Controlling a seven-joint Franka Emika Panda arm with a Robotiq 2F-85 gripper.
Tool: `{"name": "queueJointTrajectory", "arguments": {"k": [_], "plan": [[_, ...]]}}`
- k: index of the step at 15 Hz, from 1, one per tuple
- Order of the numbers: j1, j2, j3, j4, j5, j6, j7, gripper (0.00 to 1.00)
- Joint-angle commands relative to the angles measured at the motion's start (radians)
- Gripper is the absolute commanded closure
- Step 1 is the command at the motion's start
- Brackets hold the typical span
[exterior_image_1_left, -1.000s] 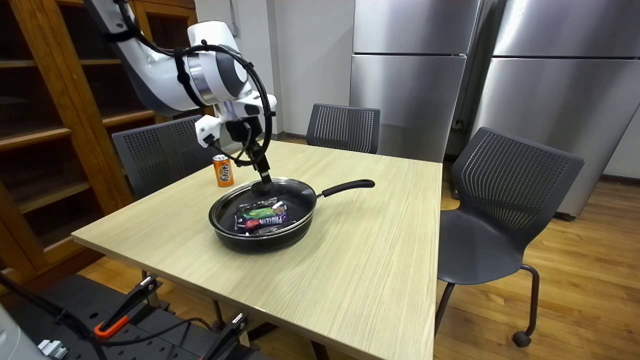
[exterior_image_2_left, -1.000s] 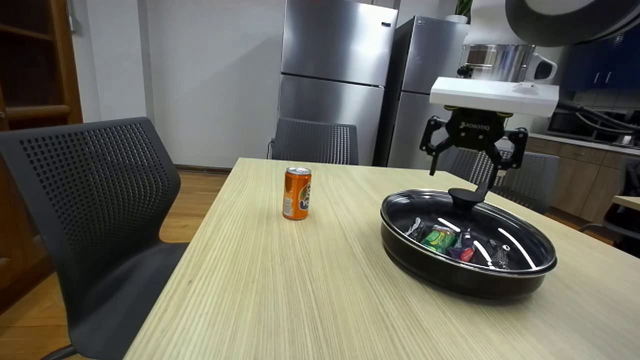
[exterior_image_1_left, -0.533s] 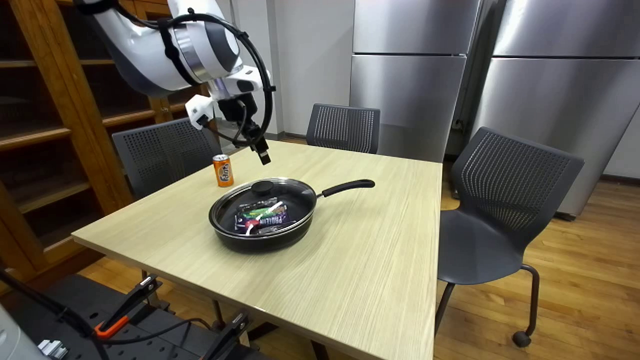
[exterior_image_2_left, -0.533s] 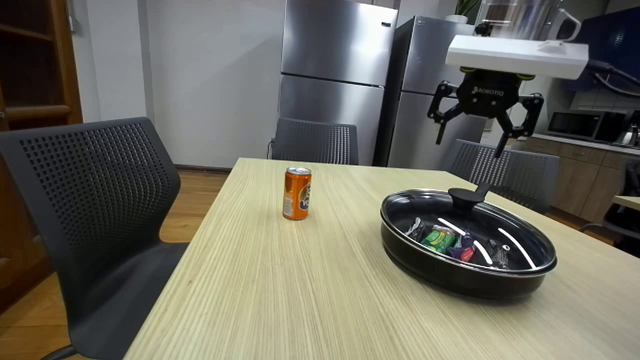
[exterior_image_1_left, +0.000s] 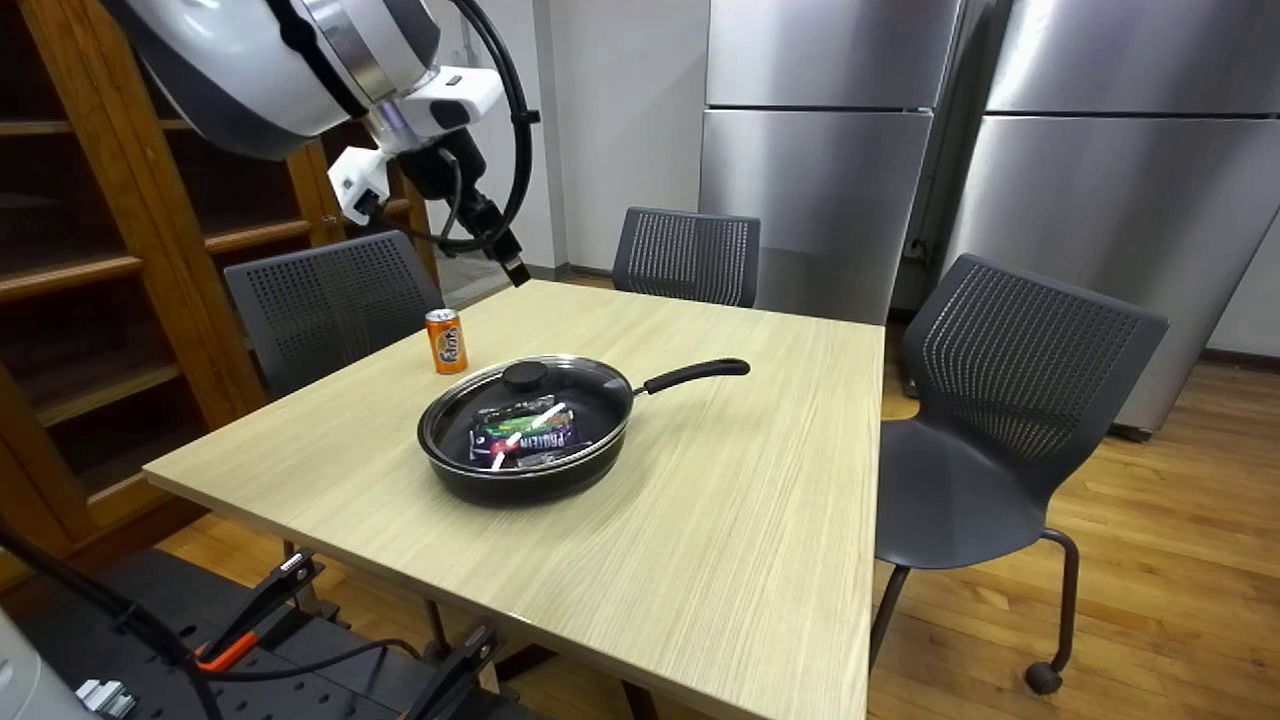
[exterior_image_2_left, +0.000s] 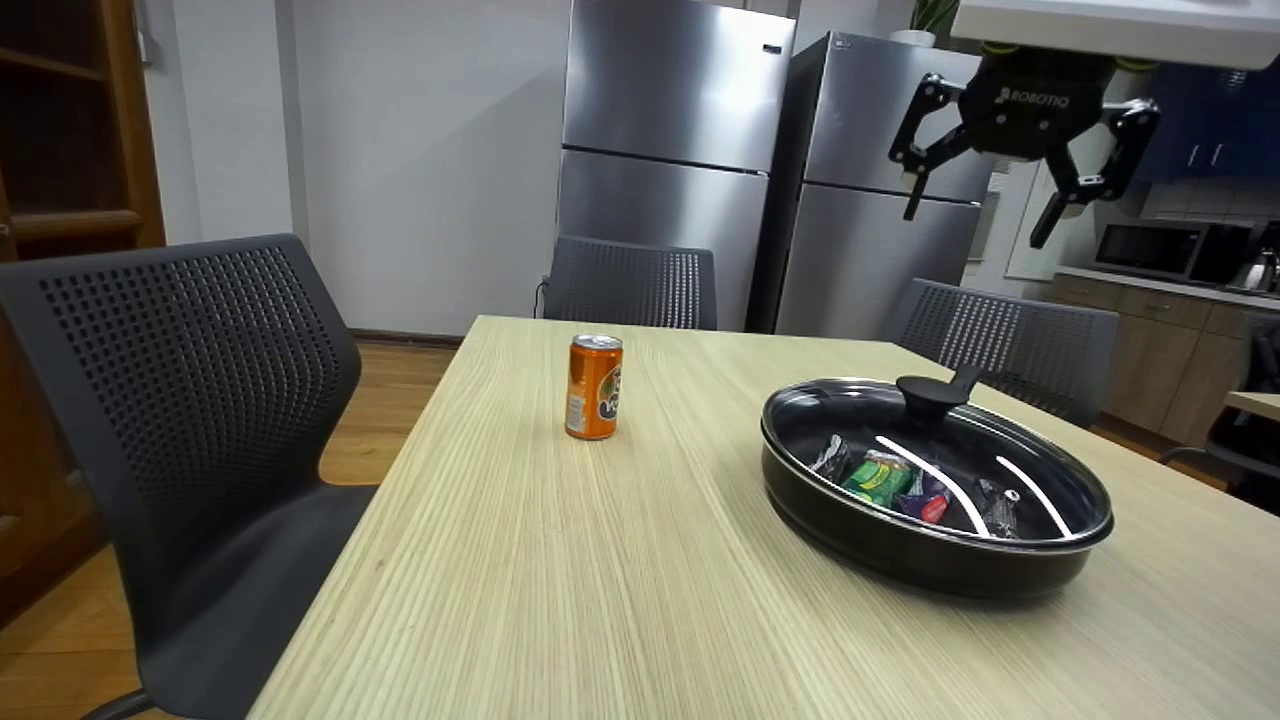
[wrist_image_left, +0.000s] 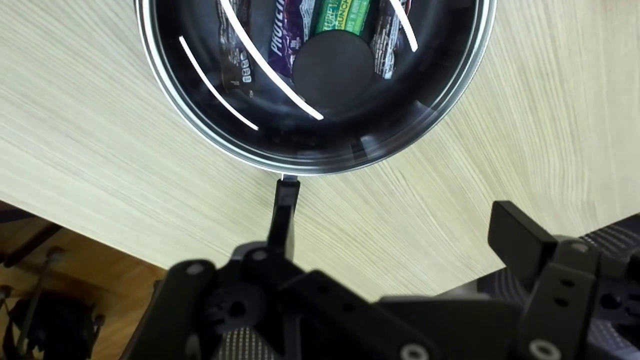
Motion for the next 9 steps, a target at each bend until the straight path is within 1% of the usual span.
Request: {"name": "queueJointTrajectory", "arguments": {"k": [1,4,6,7,9], "plan": [[-0.010,-0.150,0.035,-0.091,-0.123,-0.031,0.120,0.00],[-0.007,-0.230,0.064,-0.140,-0.187,-0.040,0.188,0.00],[-0.005,-0.273,0.086,-0.168,-0.209,-0.048,0.221,0.00],[0.000,-0.184,0.054,-0.114,-0.171,-0.011,0.163,0.00],[0.000,-0.217,0.067,-0.136,-0.181,-0.017,0.176,0.00]]}}
